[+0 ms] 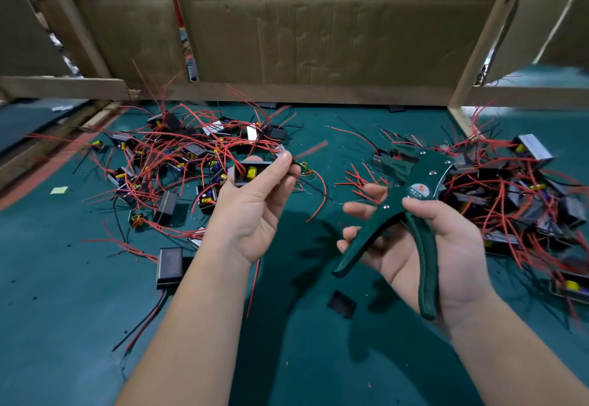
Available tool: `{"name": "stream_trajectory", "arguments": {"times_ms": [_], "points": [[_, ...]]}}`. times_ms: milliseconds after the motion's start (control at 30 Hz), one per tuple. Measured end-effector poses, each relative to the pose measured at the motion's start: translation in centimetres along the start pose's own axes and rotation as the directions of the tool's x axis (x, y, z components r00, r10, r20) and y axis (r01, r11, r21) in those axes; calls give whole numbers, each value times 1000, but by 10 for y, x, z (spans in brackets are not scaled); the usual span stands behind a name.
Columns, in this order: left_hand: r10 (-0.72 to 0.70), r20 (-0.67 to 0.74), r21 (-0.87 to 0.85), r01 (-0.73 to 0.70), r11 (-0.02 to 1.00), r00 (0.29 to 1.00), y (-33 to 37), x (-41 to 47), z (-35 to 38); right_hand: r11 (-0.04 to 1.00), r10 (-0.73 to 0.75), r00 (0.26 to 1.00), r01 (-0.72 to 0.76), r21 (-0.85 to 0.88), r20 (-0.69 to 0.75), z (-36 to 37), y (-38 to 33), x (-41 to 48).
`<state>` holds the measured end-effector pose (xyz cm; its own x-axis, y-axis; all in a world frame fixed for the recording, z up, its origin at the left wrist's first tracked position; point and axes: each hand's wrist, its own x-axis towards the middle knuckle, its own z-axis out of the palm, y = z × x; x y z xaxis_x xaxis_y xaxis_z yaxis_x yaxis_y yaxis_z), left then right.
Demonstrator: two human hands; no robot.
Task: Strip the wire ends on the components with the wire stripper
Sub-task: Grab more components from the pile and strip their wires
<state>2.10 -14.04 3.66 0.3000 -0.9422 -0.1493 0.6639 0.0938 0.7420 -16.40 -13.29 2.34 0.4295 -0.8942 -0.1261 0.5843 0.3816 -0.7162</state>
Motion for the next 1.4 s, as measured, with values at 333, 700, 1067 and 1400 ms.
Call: {"name": "stream_trajectory", "arguments": {"times_ms": [333,700,1067,1400], "points": [[136,-6,-190,-135,972,991,-1,-2,4,950,308,942,-297,-99,132,11,26,-6],[308,72,-93,-301,949,949,-4,-8,8,950,232,861,-300,84,453,17,20,-14],[317,54,-115,-309,944,947,-2,-11,10,976,213,921,-213,-36,327,18,25,-14],[316,64,-141,-305,942,947,-1,-10,9,981,195,925,-178,-80,328,17,24,-15]]}}
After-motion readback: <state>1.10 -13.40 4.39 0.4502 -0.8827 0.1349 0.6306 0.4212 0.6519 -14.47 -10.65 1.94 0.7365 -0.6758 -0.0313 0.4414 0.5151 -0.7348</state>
